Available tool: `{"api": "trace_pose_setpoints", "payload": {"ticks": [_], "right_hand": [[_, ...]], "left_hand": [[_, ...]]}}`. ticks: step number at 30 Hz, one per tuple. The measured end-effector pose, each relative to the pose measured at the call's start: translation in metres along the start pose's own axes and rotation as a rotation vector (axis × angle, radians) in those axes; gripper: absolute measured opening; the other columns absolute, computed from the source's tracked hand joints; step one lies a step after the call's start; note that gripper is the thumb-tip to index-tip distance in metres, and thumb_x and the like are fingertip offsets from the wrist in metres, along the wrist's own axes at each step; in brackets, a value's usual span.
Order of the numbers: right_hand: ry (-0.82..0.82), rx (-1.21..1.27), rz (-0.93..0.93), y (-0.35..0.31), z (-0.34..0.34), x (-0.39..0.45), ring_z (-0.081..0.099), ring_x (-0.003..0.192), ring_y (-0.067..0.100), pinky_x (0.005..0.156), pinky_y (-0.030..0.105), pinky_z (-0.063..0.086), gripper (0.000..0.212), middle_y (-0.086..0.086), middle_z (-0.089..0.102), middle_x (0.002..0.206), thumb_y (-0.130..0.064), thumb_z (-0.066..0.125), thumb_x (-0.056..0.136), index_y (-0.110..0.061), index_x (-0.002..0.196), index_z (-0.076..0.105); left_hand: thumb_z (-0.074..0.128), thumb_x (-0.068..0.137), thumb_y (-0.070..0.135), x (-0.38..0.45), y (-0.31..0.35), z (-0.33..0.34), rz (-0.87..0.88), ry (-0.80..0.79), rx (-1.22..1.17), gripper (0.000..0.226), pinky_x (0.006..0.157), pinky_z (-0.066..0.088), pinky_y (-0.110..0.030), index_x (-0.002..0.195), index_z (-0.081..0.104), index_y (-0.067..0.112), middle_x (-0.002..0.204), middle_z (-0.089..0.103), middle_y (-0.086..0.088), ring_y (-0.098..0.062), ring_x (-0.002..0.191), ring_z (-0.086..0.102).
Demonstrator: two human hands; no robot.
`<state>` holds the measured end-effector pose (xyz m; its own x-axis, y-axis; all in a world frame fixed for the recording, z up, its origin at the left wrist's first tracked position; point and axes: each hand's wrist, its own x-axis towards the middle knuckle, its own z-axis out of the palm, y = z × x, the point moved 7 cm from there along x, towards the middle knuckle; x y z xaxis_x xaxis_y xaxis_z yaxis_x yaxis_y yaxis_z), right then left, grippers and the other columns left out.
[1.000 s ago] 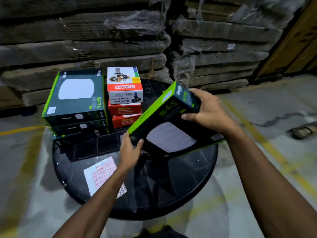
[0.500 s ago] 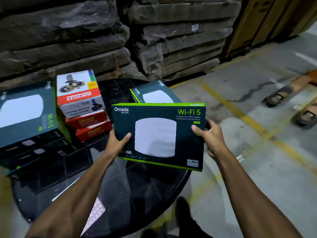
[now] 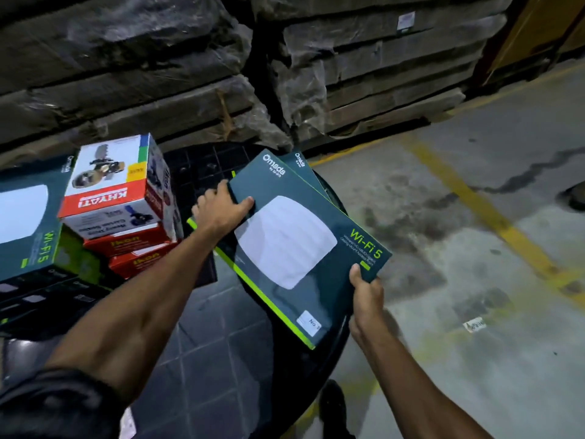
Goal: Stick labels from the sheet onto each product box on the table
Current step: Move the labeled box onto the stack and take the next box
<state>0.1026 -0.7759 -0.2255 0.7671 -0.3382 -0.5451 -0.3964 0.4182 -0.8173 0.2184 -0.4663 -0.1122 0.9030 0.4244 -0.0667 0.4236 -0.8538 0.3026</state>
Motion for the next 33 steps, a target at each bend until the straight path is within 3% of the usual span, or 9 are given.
{"api": "trace_pose_setpoints", "payload": {"ticks": [7, 10, 15, 18, 20, 24, 26, 29, 33], "right_hand": [[0.071, 0.241, 0.198, 0.028, 0.033, 0.021, 0.067, 0.09, 0.023, 0.078, 0.042, 0.053, 0.026, 0.007, 0.068, 0.111, -0.019, 0.063, 0.095, -0.02, 0.117, 0.049], [0.056, 0.111, 0.269, 0.04, 0.051, 0.023, 0.066, 0.102, 0.035, 0.081, 0.048, 0.055, 0.042, 0.015, 0.063, 0.118, -0.014, 0.067, 0.091, -0.012, 0.125, 0.043], [-0.055, 0.076, 0.313, 0.045, 0.056, 0.032, 0.065, 0.108, 0.032, 0.067, 0.035, 0.053, 0.055, 0.013, 0.063, 0.122, -0.017, 0.073, 0.085, -0.008, 0.13, 0.042], [-0.03, -0.133, 0.181, 0.033, 0.04, 0.038, 0.06, 0.117, 0.024, 0.098, 0.046, 0.05, 0.105, 0.01, 0.055, 0.134, -0.043, 0.085, 0.056, -0.013, 0.14, 0.03], [-0.016, -0.374, 0.028, 0.014, 0.028, 0.039, 0.042, 0.135, 0.024, 0.113, 0.039, 0.035, 0.122, 0.015, 0.034, 0.149, -0.041, 0.086, 0.06, -0.014, 0.152, 0.01], [-0.154, -0.688, -0.311, -0.017, 0.031, 0.042, 0.015, 0.147, 0.021, 0.118, 0.029, 0.016, 0.105, 0.012, 0.008, 0.16, -0.028, 0.082, 0.075, -0.019, 0.155, 0.014], [-0.246, -0.781, -0.402, -0.019, 0.036, 0.04, 0.018, 0.144, 0.018, 0.113, 0.025, 0.02, 0.094, 0.008, 0.008, 0.159, -0.03, 0.082, 0.076, -0.022, 0.152, 0.028], [-0.285, -0.861, -0.496, -0.022, 0.036, 0.039, 0.031, 0.138, 0.027, 0.114, 0.038, 0.032, 0.086, 0.009, 0.021, 0.152, -0.032, 0.086, 0.07, -0.024, 0.144, 0.043], [-0.258, -0.895, -0.59, -0.041, 0.042, 0.038, 0.042, 0.13, 0.029, 0.108, 0.036, 0.038, 0.071, 0.011, 0.034, 0.144, -0.031, 0.086, 0.071, -0.021, 0.134, 0.057]], "left_hand": [[0.054, 0.09, 0.053, 0.048, 0.074, 0.006, 0.318, 0.029, 0.182, 0.064, 0.115, 0.019, -0.05, 0.144, 0.042, 0.022, 0.155, 0.032, -0.011, -0.032, 0.141, 0.029], [0.049, 0.094, 0.049, 0.033, 0.069, 0.042, 0.288, -0.117, 0.192, 0.057, 0.117, 0.015, -0.048, 0.144, 0.044, 0.022, 0.16, 0.019, -0.01, -0.028, 0.146, 0.018], [0.045, 0.095, 0.05, -0.04, 0.037, 0.096, 0.279, -0.214, 0.113, 0.062, 0.118, 0.017, -0.047, 0.149, 0.036, 0.021, 0.161, 0.017, -0.011, -0.033, 0.147, 0.012], [0.027, 0.085, 0.065, -0.083, 0.024, 0.098, 0.274, -0.163, 0.003, 0.08, 0.12, 0.012, -0.046, 0.149, 0.035, 0.019, 0.16, 0.019, -0.01, -0.034, 0.148, 0.007], [0.026, 0.082, 0.069, -0.107, 0.015, 0.1, 0.28, -0.158, -0.057, 0.085, 0.122, 0.003, -0.04, 0.151, 0.031, 0.02, 0.162, 0.013, -0.006, -0.029, 0.149, -0.002], [0.03, 0.076, 0.079, -0.123, 0.001, 0.107, 0.289, -0.177, -0.119, 0.094, 0.119, -0.003, -0.039, 0.153, 0.022, 0.025, 0.162, -0.001, 0.001, -0.027, 0.149, -0.012], [0.045, 0.078, 0.075, -0.122, 0.0, 0.111, 0.288, -0.187, -0.159, 0.093, 0.121, 0.01, -0.045, 0.153, 0.023, 0.025, 0.163, -0.003, -0.001, -0.029, 0.15, 0.001], [0.068, 0.084, 0.05, -0.122, 0.001, 0.113, 0.259, -0.182, -0.238, 0.084, 0.113, 0.033, -0.041, 0.152, 0.028, 0.023, 0.163, -0.005, -0.004, -0.024, 0.145, 0.025], [0.064, 0.089, 0.045, -0.119, 0.006, 0.105, 0.294, -0.125, -0.24, 0.071, 0.113, 0.033, -0.043, 0.15, 0.035, 0.02, 0.163, 0.007, -0.006, -0.024, 0.145, 0.026]]}}
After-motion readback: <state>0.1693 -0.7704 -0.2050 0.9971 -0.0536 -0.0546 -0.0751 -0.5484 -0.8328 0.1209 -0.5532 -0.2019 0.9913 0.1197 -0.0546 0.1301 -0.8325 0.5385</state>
